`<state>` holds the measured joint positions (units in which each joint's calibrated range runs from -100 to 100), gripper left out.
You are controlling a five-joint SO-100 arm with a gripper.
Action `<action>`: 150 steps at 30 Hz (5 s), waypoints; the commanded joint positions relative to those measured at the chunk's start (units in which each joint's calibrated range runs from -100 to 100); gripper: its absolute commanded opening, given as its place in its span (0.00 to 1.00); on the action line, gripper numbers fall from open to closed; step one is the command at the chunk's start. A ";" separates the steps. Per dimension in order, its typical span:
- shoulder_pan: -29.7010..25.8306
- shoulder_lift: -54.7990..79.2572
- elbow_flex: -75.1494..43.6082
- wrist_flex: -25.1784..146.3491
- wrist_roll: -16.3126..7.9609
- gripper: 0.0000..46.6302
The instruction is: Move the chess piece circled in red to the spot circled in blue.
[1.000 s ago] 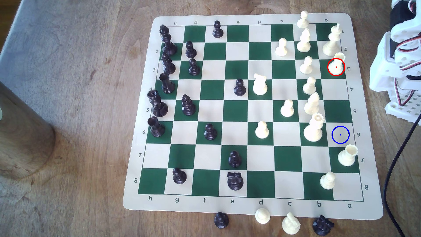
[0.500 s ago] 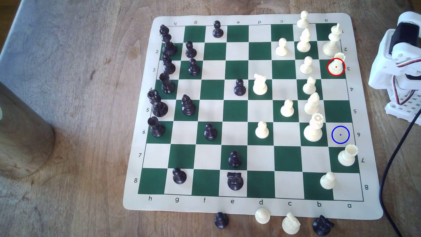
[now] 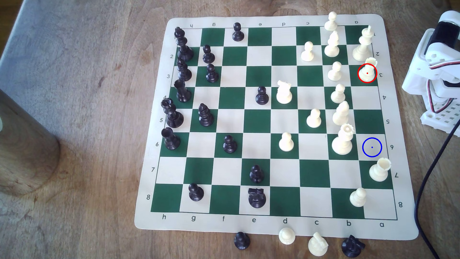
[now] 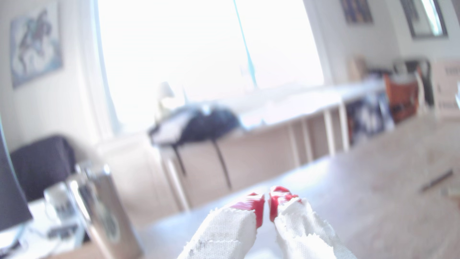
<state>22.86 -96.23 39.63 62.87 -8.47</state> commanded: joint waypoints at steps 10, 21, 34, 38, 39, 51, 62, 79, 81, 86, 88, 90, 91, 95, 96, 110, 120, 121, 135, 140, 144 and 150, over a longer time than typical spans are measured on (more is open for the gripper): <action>-0.30 3.28 -0.01 35.58 -7.72 0.04; -0.14 11.00 0.44 36.39 -8.50 0.12; -1.00 17.96 11.23 36.72 -10.26 0.18; -0.53 16.86 15.95 34.92 -11.67 0.33; -0.30 16.86 16.22 34.76 -11.77 0.35; 0.02 32.56 17.12 28.04 -11.97 0.38; 4.32 44.62 21.75 21.00 -10.11 0.34; 1.35 49.71 25.47 14.94 -10.60 0.28; 1.19 49.79 25.47 14.45 -10.70 0.28; 0.49 50.39 25.92 13.46 -10.79 0.28; 0.49 50.73 26.46 12.32 -10.79 0.25; 0.33 51.07 26.74 11.99 -10.79 0.24; 0.02 51.24 26.83 11.82 -10.79 0.24; -0.37 51.24 26.83 11.82 -10.84 0.23; -0.61 51.15 26.83 11.82 -10.84 0.21; -2.25 47.84 22.66 16.49 -10.40 0.01; -7.02 35.45 12.68 27.30 -9.33 0.00; -8.59 34.09 12.14 28.45 -9.43 0.00; -36.59 37.49 11.32 23.45 -13.68 0.00; -41.99 39.52 11.50 21.82 -14.85 0.00; -45.74 42.32 12.50 20.42 -15.04 0.00; -50.51 46.48 14.68 17.31 -15.92 0.00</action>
<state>-24.56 -51.91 55.54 82.07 -23.57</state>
